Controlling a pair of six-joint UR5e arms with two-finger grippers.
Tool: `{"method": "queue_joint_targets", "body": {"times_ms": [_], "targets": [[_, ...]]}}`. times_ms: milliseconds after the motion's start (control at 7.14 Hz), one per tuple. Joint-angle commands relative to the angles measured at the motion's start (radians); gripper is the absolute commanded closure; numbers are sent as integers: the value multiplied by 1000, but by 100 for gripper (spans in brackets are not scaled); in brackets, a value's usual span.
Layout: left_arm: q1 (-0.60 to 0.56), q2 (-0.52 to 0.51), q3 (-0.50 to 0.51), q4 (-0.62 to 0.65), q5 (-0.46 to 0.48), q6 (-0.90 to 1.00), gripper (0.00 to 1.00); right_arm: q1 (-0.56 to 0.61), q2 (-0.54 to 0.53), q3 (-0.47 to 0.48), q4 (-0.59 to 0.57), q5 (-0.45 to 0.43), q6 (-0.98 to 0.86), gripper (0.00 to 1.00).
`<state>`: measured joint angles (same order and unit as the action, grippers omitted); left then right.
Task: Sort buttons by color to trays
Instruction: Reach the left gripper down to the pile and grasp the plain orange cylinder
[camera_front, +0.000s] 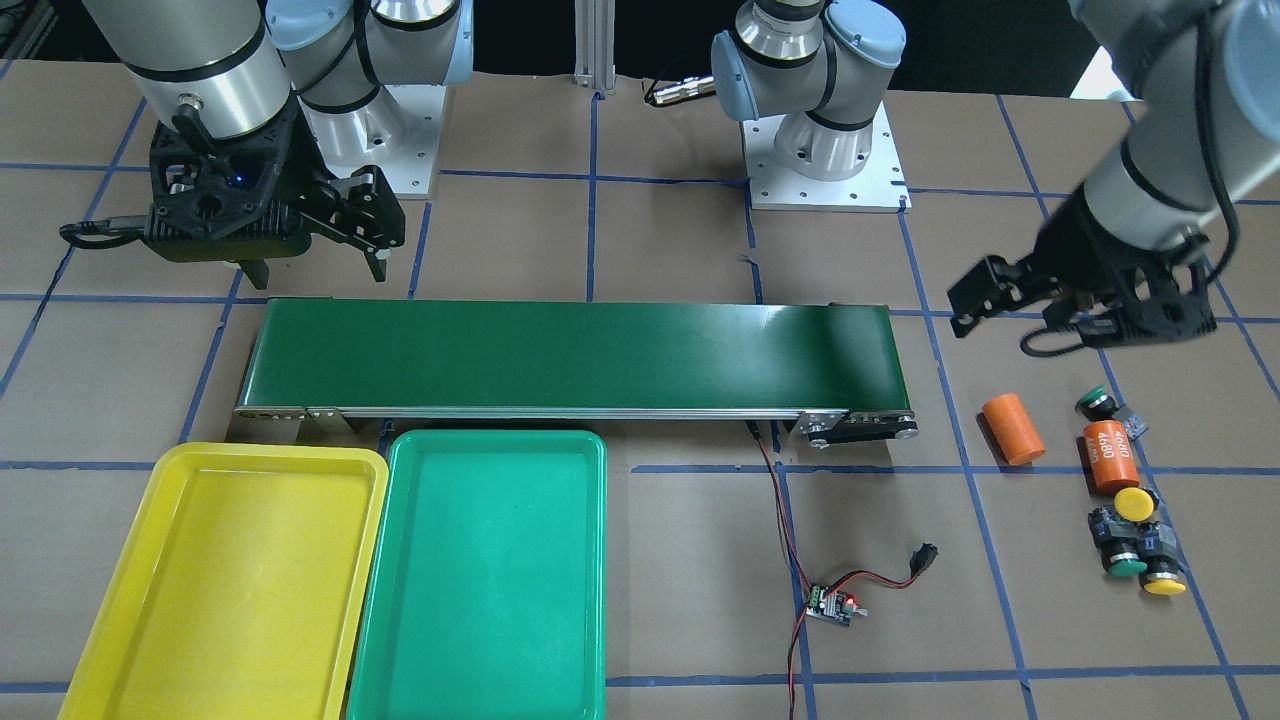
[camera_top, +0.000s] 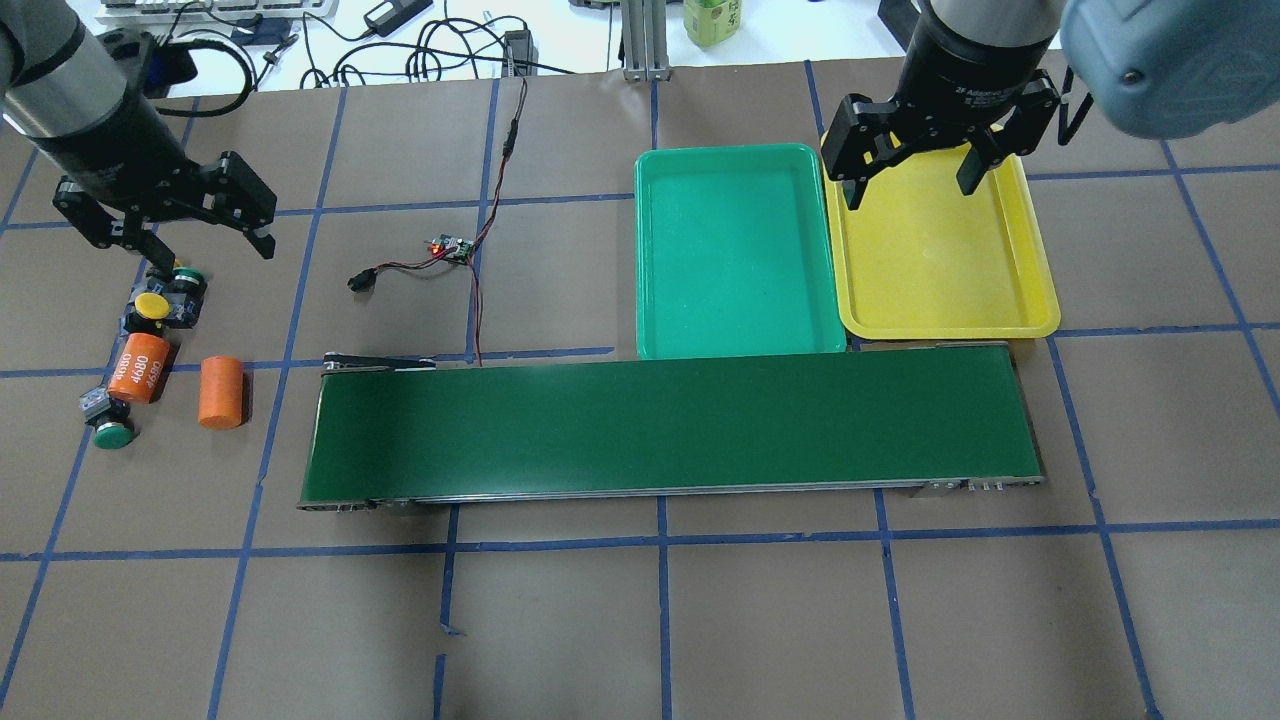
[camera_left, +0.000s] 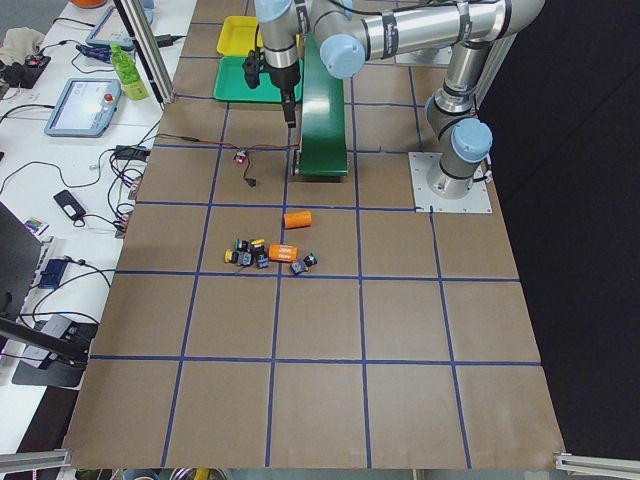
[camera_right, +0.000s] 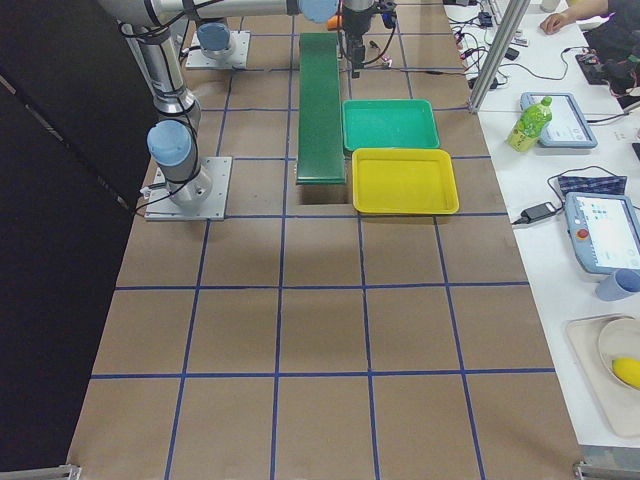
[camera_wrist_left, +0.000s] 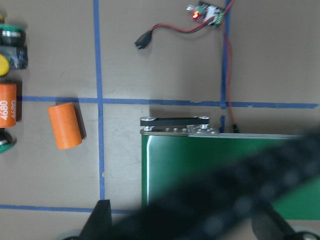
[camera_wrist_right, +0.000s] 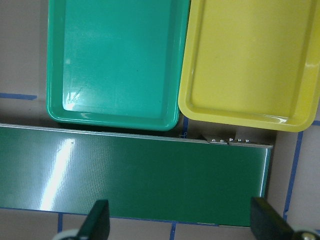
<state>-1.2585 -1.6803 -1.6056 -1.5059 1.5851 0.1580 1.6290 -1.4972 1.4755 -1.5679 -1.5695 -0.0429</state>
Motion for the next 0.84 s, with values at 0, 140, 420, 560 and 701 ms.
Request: {"method": "queue_joint_targets", "body": {"times_ms": [0, 140, 420, 560, 701], "targets": [[173, -68, -115, 181, 3, 99, 0, 0, 0, 0, 0, 0, 0, 0], [259, -91, -164, 266, 3, 223, 0, 0, 0, 0, 0, 0, 2, 0], [277, -157, -278, 480, -7, 242, 0, 0, -2, 0, 0, 0, 2, 0], [281, -176, -313, 543, -7, 258, 0, 0, -2, 0, 0, 0, 3, 0], [281, -188, -321, 546, -13, 252, 0, 0, -2, 0, 0, 0, 3, 0]]}}
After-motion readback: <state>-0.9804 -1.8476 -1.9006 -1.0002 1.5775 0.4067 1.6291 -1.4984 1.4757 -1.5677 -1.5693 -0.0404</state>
